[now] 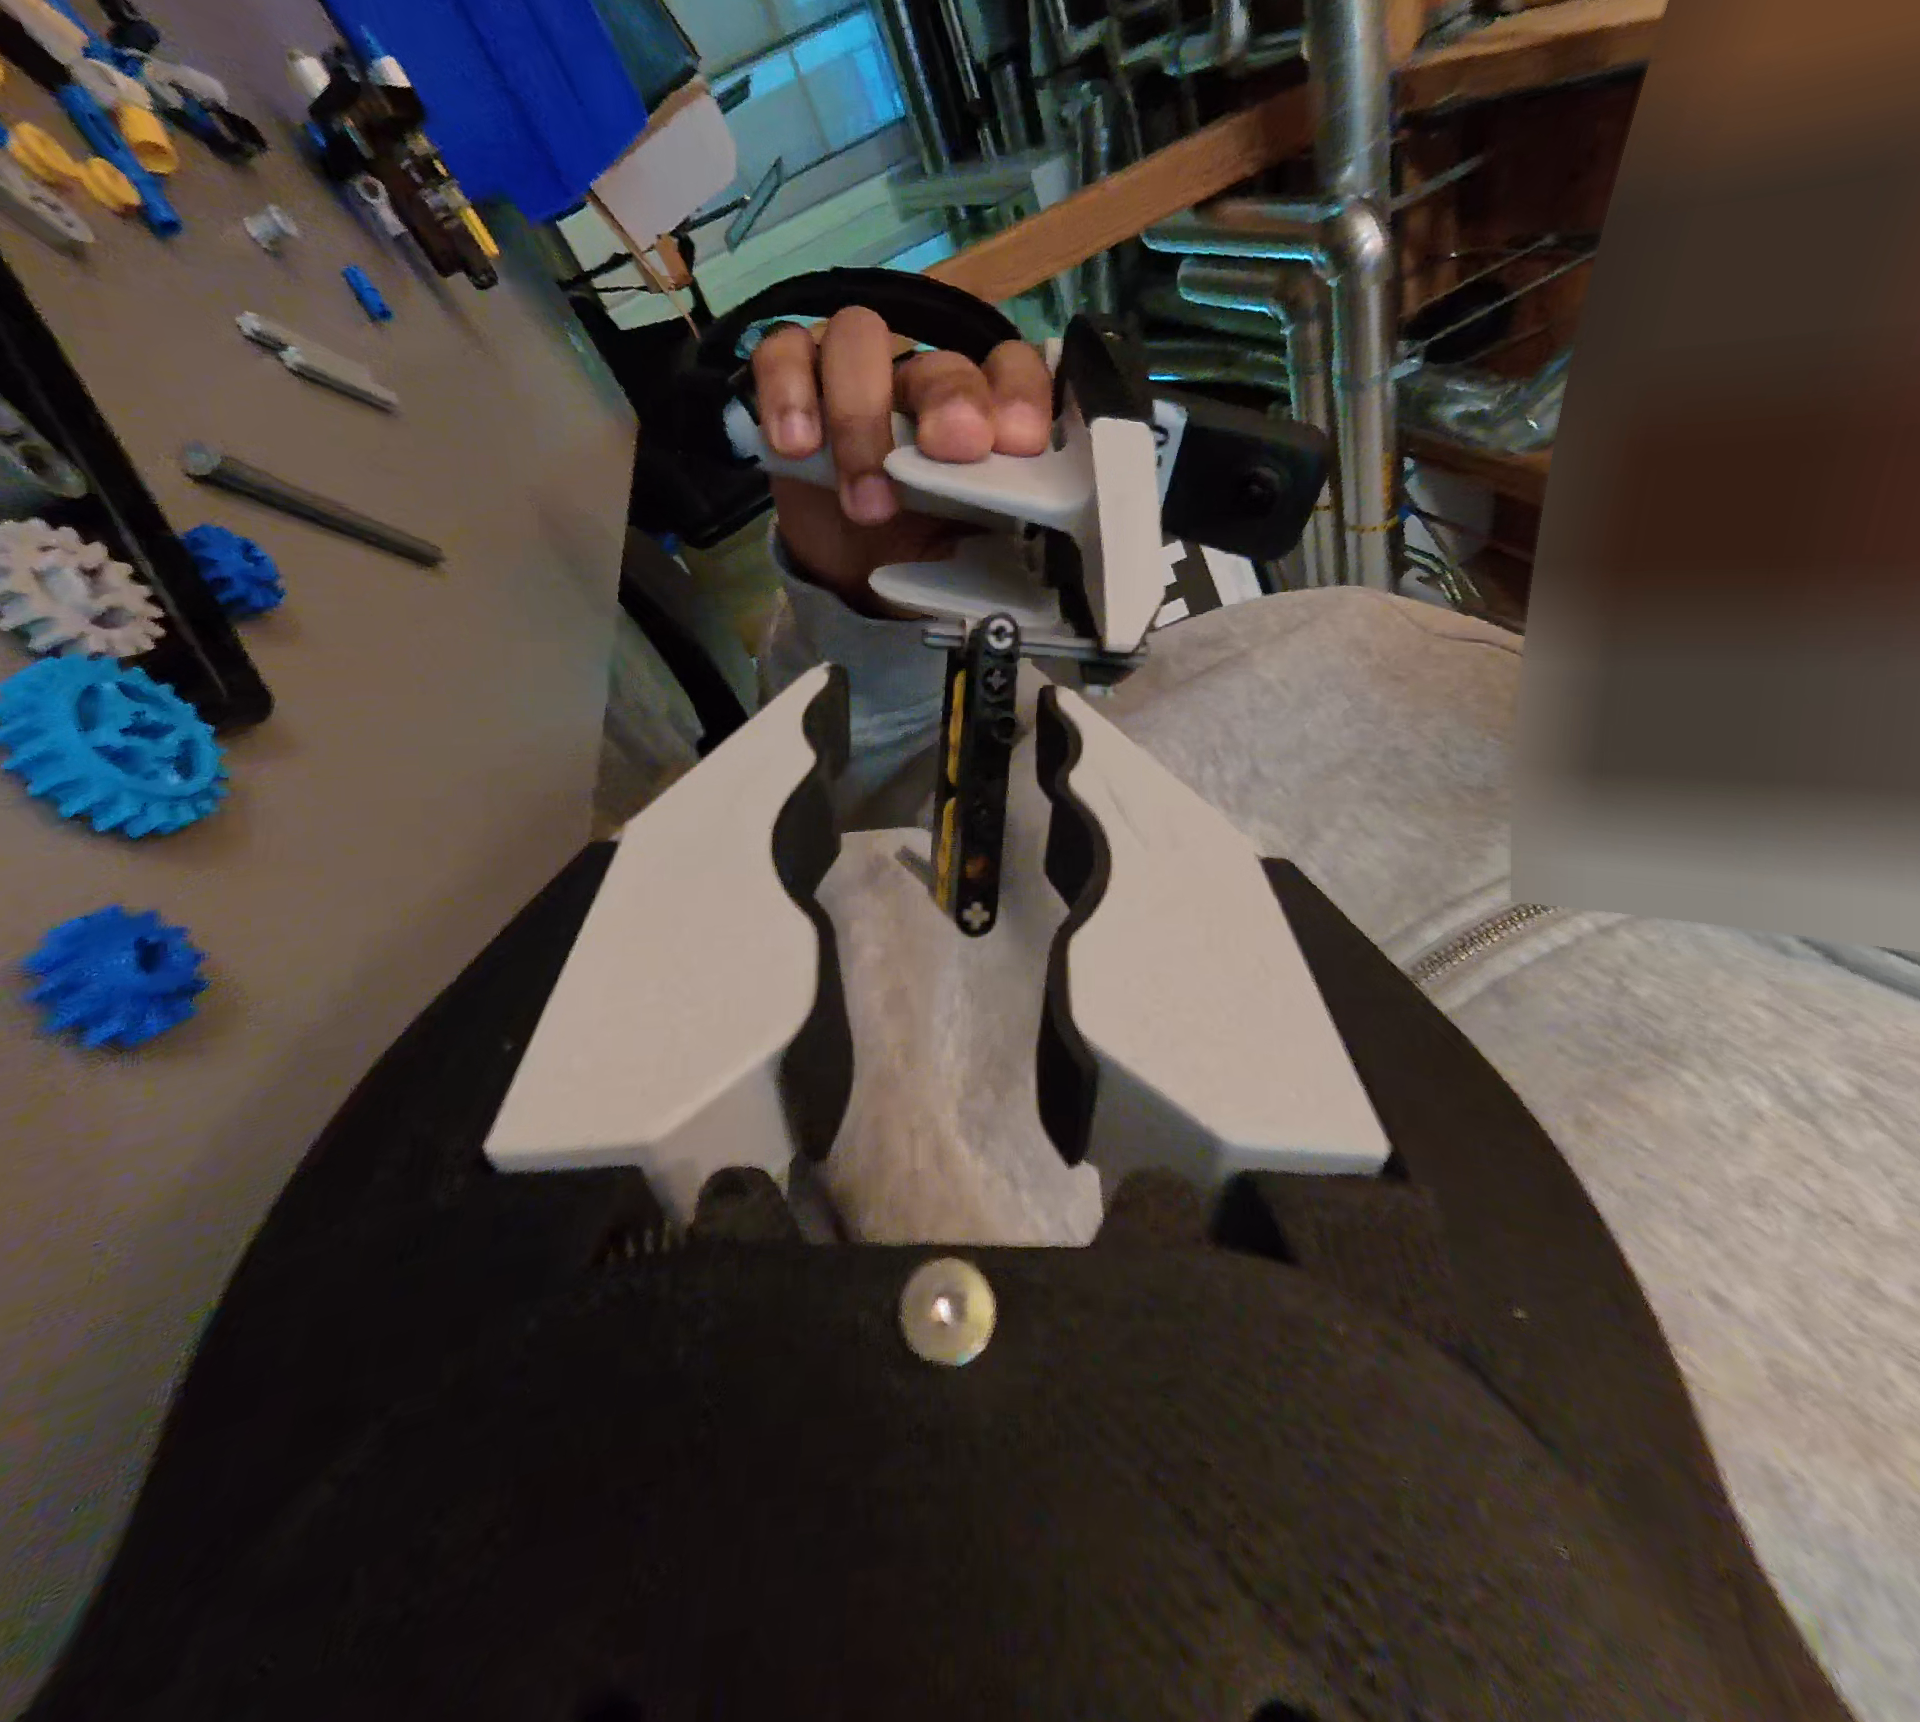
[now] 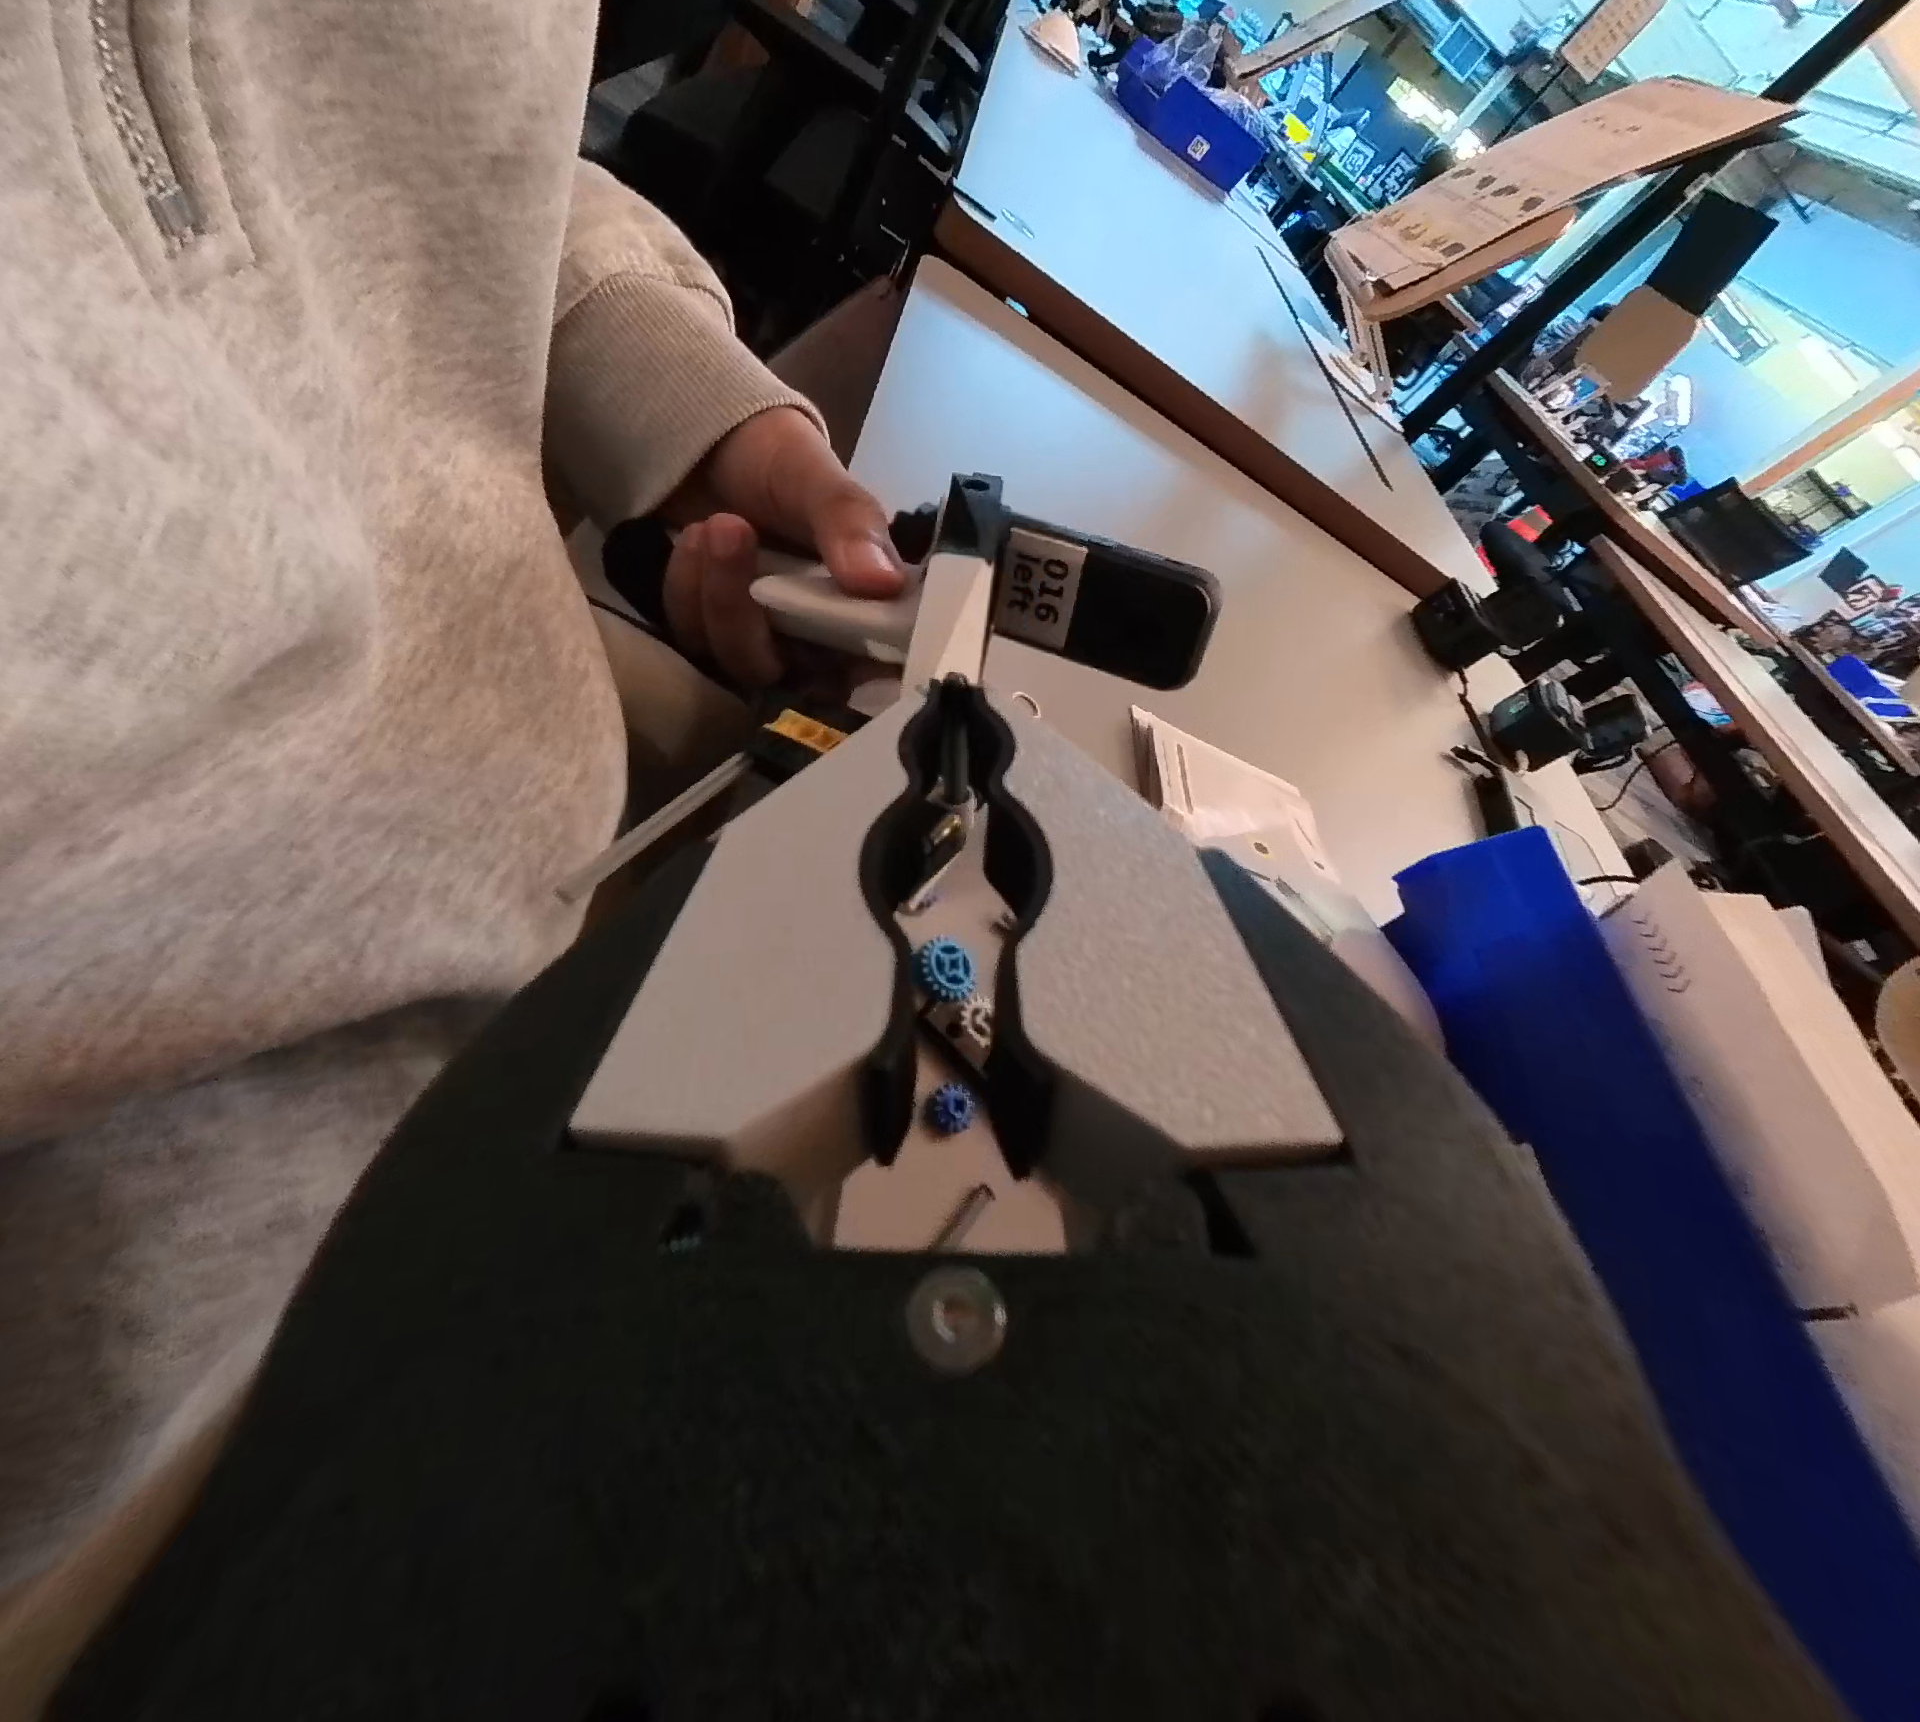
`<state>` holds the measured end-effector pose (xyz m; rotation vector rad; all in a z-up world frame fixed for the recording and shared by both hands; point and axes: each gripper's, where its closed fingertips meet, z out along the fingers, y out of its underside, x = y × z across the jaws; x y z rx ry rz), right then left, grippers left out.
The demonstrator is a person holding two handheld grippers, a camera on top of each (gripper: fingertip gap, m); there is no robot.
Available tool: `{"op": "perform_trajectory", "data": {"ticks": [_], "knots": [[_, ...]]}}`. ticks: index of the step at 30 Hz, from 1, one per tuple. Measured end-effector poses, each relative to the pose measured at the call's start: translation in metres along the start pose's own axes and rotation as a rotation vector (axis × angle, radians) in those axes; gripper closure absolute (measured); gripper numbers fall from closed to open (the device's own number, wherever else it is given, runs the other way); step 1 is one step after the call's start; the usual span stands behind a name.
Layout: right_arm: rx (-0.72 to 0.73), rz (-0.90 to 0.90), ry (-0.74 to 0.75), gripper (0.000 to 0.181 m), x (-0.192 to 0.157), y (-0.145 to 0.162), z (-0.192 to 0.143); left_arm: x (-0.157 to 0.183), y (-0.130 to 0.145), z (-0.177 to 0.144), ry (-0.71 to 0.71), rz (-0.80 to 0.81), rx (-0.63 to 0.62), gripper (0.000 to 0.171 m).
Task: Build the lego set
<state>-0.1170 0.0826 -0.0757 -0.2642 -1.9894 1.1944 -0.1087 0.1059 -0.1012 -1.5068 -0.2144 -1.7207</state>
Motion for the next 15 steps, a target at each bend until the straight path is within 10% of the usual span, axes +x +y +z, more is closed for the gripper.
{"op": "perform_trajectory", "data": {"ticks": [15], "knots": [[0.03, 0.027, -0.029, 0.18, -0.0021, -0.0016, 0.0031, 0.0043, 0.0002, 0.0014, -0.017, 0.112, -0.018, 0.154]]}}
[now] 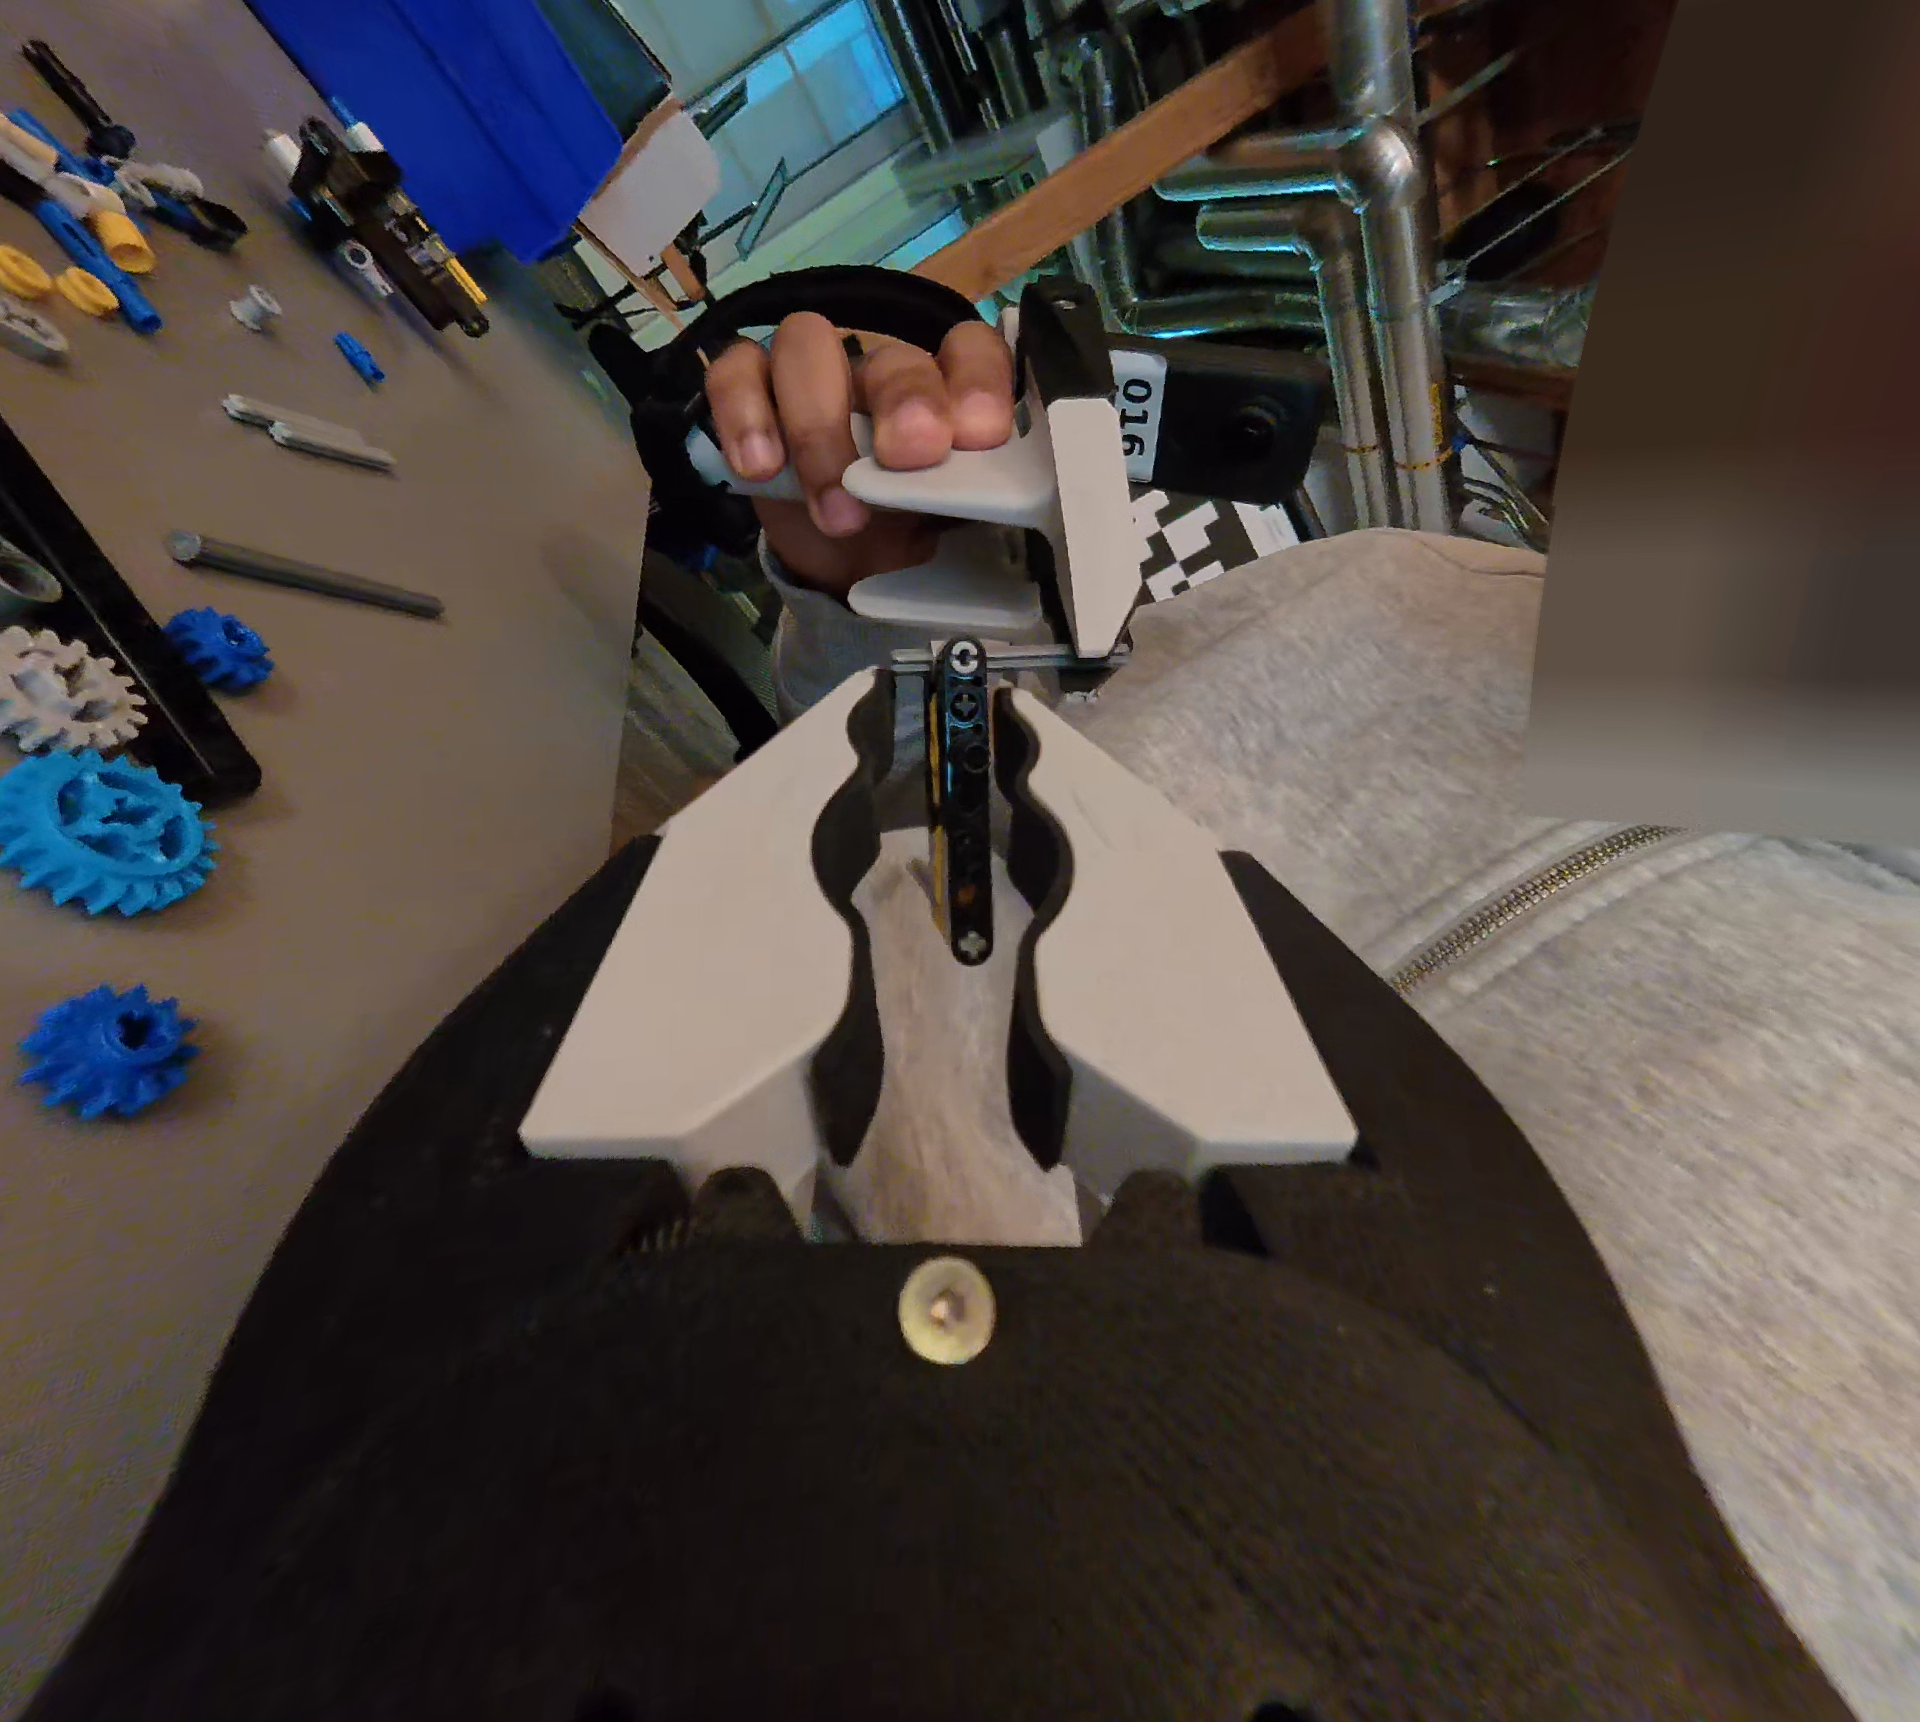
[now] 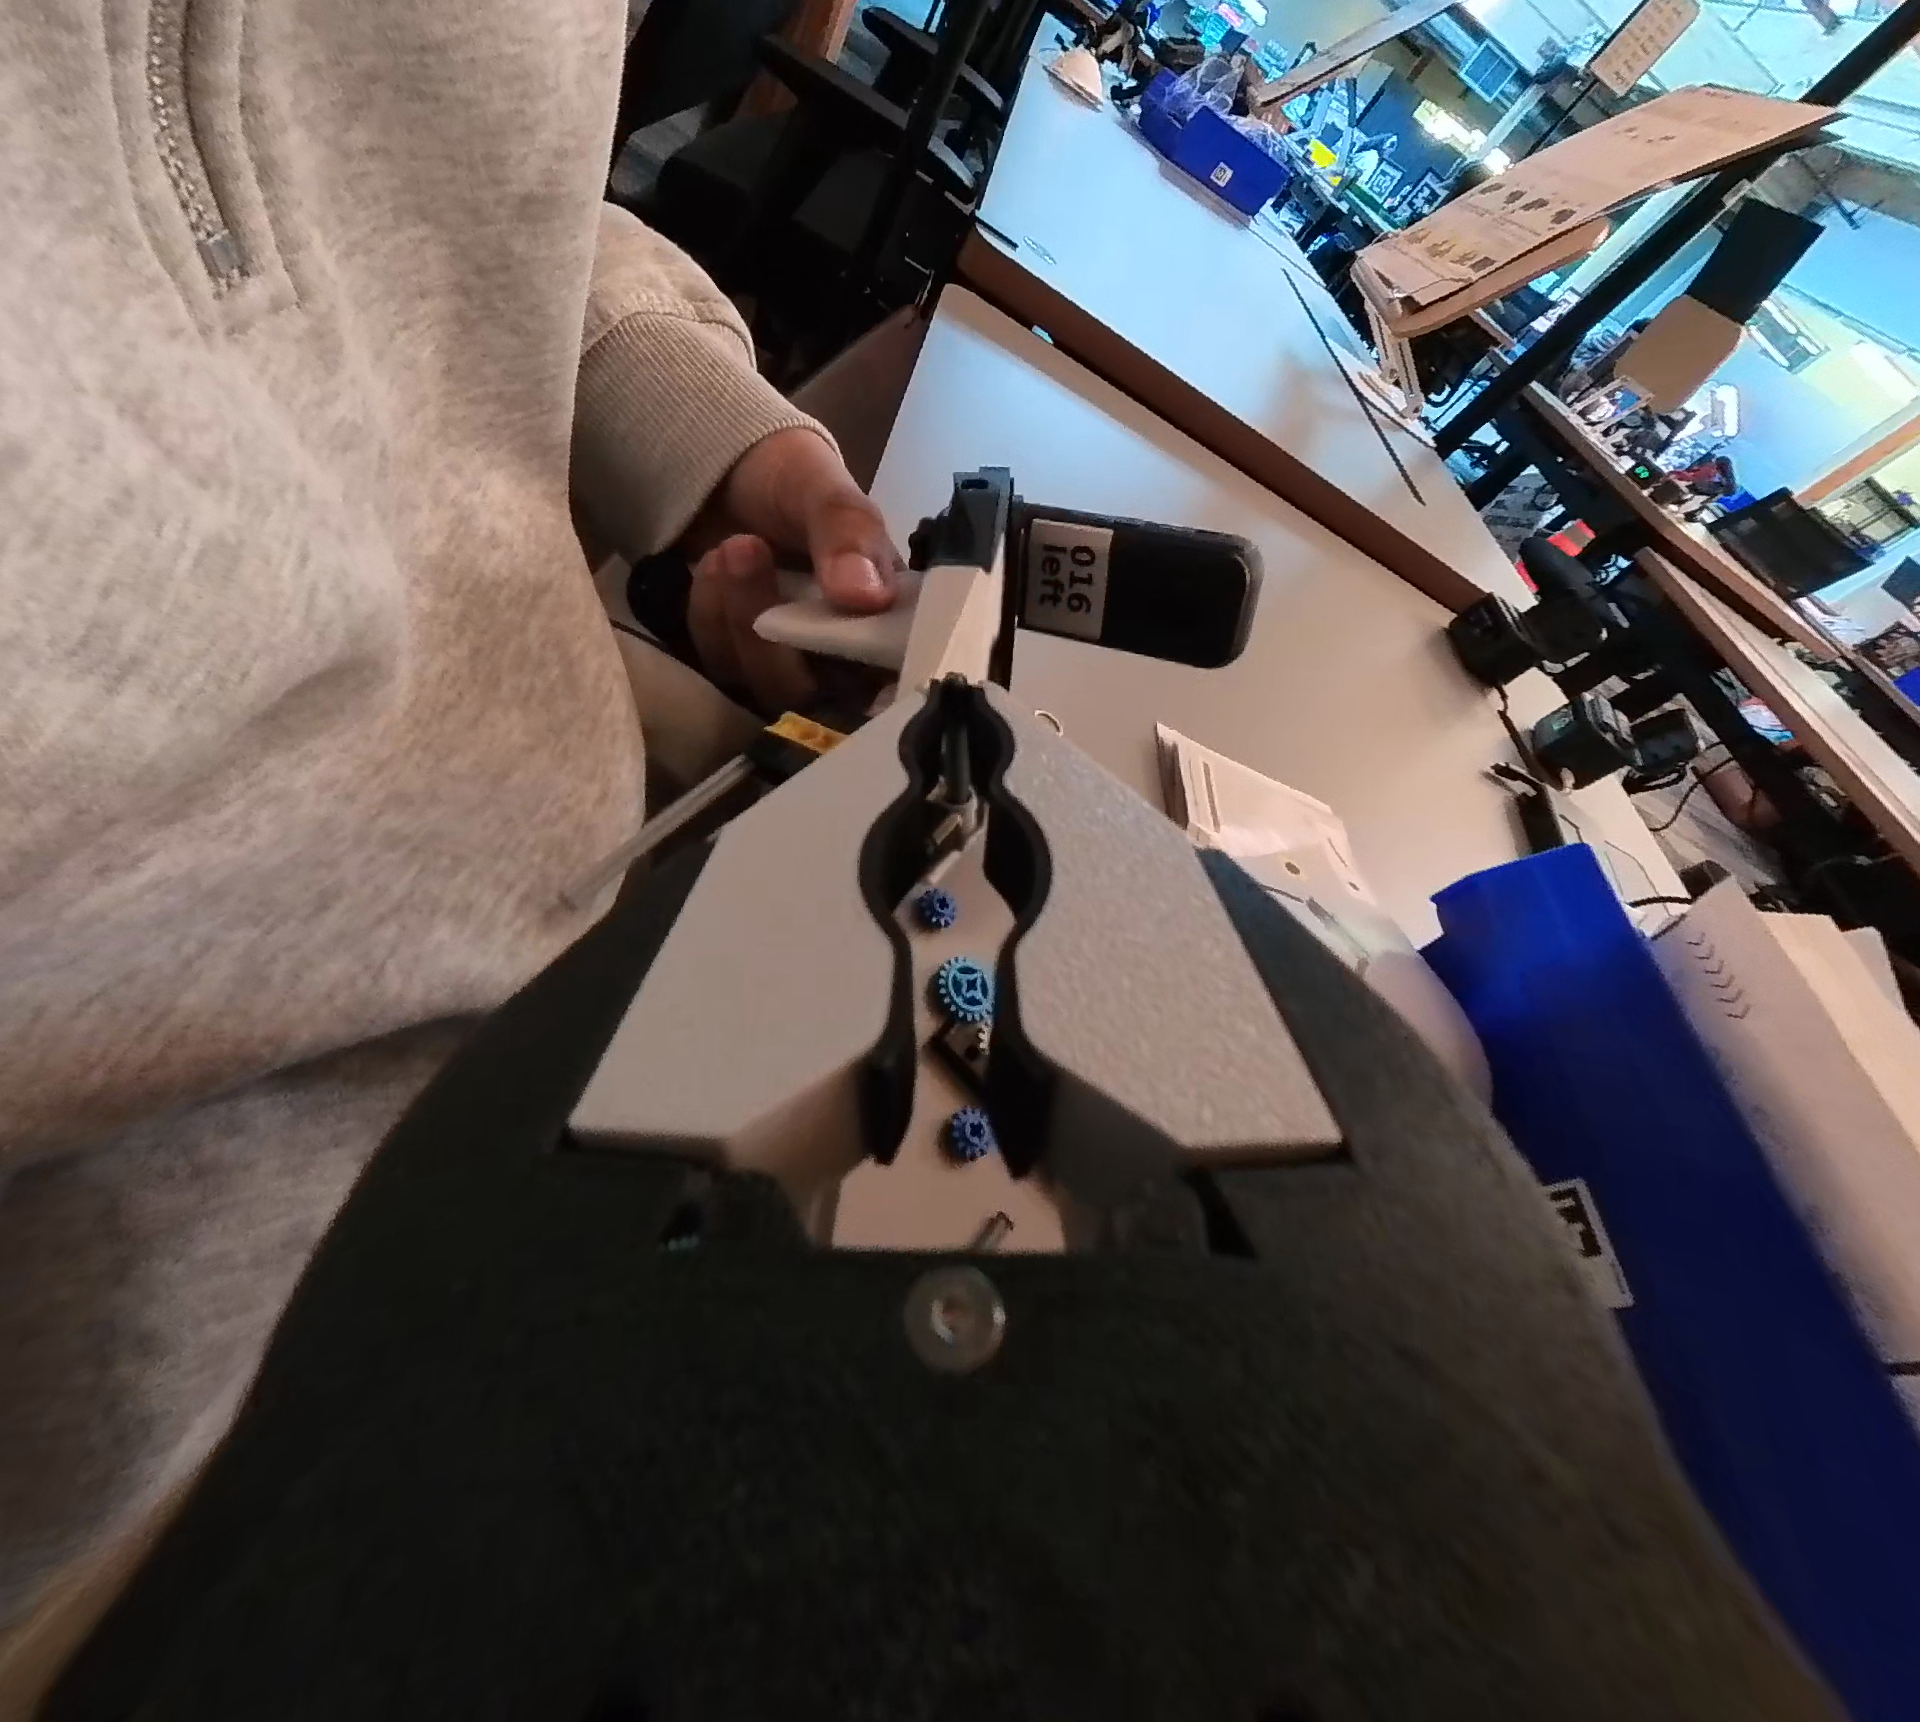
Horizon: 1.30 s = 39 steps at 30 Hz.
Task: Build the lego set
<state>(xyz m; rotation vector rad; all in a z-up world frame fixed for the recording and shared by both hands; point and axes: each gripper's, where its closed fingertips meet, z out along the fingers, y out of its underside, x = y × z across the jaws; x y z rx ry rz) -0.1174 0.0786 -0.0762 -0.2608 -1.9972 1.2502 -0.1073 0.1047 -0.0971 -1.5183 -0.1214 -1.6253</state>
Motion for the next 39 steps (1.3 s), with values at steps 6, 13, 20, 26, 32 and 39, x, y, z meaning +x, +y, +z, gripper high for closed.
{"op": "perform_trajectory", "data": {"ticks": [6, 13, 20, 26, 32, 39], "knots": [[-0.005, -0.003, -0.002, 0.179, 0.0002, 0.0012, 0.0004, -0.0014, -0.0056, -0.0034, -0.014, 0.005, 0.033, 0.154], [-0.004, 0.0, -0.014, 0.18, -0.0017, 0.0014, 0.0012, -0.0021, -0.0019, -0.0006, -0.013, -0.005, 0.013, 0.154], [0.012, 0.022, -0.029, 0.18, -0.0031, 0.0011, 0.0013, -0.0041, 0.0003, 0.0008, -0.043, 0.021, -0.002, 0.157], [0.017, 0.024, -0.031, 0.18, -0.0029, 0.0005, 0.001, -0.0036, 0.0003, 0.0008, -0.033, 0.018, -0.001, 0.157], [0.016, 0.035, -0.034, 0.18, -0.003, 0.0023, 0.0009, -0.0061, 0.0002, 0.0013, -0.065, 0.05, -0.002, 0.158], [0.035, 0.085, -0.035, 0.178, -0.001, 0.0011, 0.0024, -0.0058, -0.0045, -0.0002, -0.111, 0.131, 0.016, 0.159]]}}
